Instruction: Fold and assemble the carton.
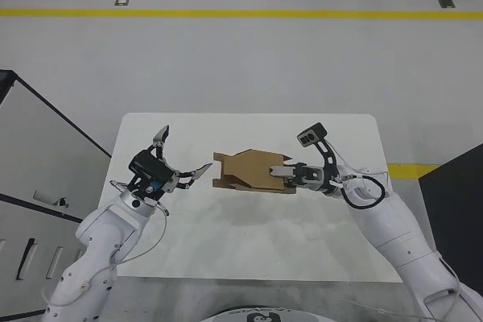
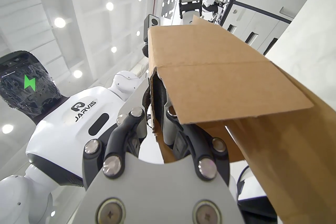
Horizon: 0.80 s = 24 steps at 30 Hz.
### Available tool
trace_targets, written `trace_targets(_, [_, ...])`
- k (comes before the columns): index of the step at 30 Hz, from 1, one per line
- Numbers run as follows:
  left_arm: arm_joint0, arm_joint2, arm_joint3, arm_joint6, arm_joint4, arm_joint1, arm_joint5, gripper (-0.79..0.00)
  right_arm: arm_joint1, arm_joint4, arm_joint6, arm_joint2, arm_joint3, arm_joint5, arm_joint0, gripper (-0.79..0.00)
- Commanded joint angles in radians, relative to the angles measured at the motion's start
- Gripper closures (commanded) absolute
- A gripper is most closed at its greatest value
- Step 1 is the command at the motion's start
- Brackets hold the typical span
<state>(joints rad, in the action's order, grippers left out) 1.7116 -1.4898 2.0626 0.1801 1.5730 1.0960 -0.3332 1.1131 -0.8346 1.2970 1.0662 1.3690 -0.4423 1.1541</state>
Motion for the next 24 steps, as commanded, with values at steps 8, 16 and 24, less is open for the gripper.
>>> trace_targets(8, [0.028,-0.106,0.019,-0.241,-0.243,-0.009,-0.155,-0.785,-0.002,0.045,-0.033,0.005,0.021,0.007,0.015,0.000])
trace_targets(16, [0.045,-0.193,0.065,-0.342,-0.343,-0.019,-0.233,-0.785,-0.007,0.051,-0.016,0.022,0.032,0.031,0.036,0.000])
trace_targets(24, [0.045,-0.193,0.065,-0.342,-0.343,-0.019,-0.233,0.000,-0.007,0.051,-0.016,0.022,0.032,0.031,0.036,0.000])
